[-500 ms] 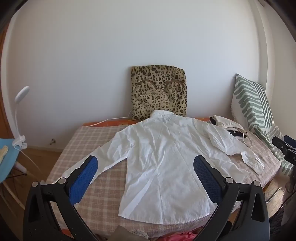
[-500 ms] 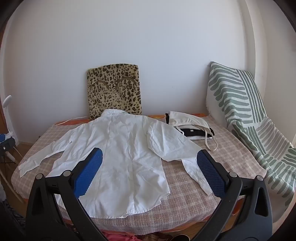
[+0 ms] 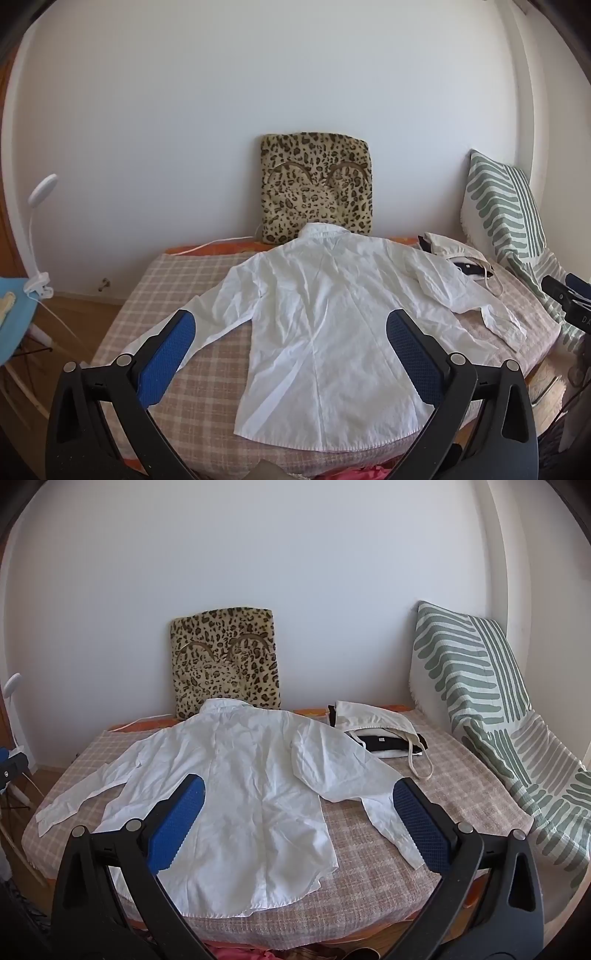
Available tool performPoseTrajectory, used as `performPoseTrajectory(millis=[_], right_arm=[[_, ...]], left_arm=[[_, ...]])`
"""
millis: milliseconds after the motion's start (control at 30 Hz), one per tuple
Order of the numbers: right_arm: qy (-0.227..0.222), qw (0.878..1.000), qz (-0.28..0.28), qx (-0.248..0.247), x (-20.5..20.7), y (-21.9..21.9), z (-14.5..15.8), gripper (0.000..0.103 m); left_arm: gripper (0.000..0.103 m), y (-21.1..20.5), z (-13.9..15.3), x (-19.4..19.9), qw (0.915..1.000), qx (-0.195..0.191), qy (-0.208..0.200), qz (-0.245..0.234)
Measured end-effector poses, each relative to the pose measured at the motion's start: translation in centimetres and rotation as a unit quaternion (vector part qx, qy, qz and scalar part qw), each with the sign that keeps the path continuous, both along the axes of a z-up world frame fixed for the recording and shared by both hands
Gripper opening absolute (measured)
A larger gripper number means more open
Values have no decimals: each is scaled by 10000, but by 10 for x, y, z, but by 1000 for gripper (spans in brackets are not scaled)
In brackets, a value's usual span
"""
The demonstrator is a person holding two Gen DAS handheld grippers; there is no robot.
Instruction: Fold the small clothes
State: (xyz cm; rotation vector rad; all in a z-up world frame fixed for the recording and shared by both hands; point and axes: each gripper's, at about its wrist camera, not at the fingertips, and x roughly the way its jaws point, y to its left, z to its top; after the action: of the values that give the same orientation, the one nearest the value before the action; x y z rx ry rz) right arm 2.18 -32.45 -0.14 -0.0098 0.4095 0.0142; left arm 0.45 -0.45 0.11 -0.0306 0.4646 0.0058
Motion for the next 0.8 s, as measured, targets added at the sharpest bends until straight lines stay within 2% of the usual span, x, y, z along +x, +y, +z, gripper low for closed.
performPoseTrajectory(millis=[800], right_arm=[[-9, 10000, -5, 41, 2, -1, 0, 103]], left_arm=[[103, 2, 7, 3, 10000, 6, -29, -7]])
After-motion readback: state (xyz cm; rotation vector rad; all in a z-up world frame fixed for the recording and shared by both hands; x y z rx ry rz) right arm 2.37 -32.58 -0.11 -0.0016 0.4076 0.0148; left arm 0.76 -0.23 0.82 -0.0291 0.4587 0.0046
